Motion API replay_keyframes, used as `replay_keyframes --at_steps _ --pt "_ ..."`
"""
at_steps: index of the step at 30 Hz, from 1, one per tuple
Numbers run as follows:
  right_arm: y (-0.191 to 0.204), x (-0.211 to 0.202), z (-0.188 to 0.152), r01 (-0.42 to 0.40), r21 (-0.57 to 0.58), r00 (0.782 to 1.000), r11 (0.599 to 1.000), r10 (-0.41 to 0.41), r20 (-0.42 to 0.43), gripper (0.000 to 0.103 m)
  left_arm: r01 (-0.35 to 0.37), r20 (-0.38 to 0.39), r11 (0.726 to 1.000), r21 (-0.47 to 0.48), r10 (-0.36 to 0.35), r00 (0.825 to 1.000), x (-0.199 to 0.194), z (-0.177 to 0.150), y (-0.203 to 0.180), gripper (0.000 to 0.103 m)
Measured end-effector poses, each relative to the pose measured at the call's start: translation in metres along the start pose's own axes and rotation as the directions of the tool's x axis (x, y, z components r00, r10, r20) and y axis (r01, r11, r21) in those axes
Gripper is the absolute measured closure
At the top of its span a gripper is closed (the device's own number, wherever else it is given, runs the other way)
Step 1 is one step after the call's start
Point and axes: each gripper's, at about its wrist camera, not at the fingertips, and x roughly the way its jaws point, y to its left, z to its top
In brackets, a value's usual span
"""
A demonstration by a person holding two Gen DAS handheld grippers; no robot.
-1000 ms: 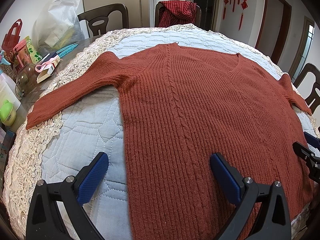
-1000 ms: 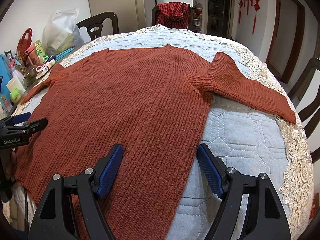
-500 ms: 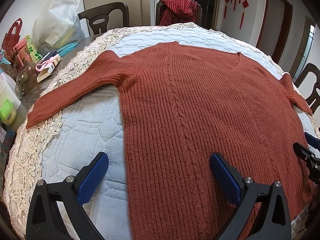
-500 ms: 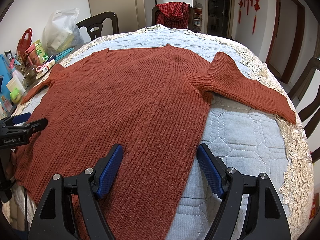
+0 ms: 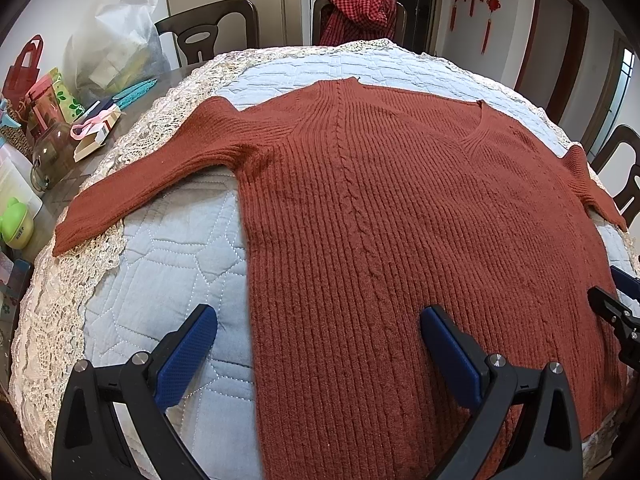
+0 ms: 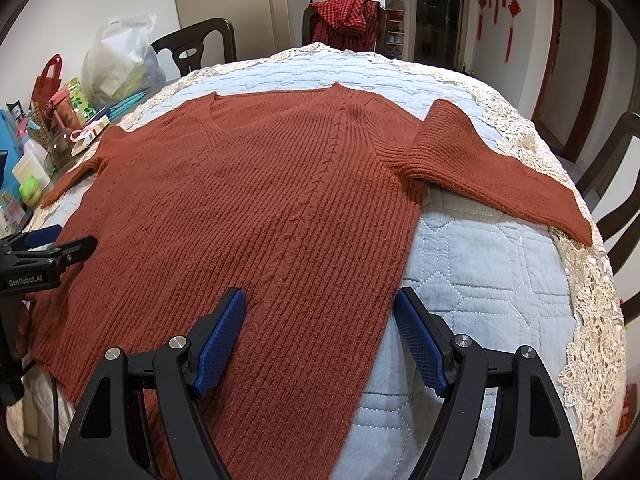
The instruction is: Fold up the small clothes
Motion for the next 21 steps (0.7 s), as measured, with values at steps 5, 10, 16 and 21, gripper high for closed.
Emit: replay_keyframes --at_steps 5,10,16,21 --pt "-0.0005 0.0010 0.0003 -0.002 -0.005 1.000 1.000 0.002 -0.002 0.026 0.001 0.008 1.000 -0.002 -0.001 1.000 -0.0011 -0.0031 -0.0008 0.000" --pt "0.0000 0.0011 -0.0005 -0.002 -0.007 1.000 1.000 0.002 0.005 0.026 0.000 0.003 1.000 0.000 0.000 1.000 -0.0013 -0.0038 -0.0020 0.000" --pt "0.0003 0.0009 0.0004 0.001 -0.007 1.000 1.000 -0.001 -0.001 0.026 -0.001 -0.001 1.000 -0.001 0.001 1.000 -0.0014 -0.0030 -0.0021 0.000" --pt "0.0004 0.0013 0.0024 0.005 -0.001 1.000 1.000 -0.005 -0.009 0.026 0.004 0.006 1.000 0.006 -0.004 1.000 -0.0023 -0.0033 -0.0020 0.000"
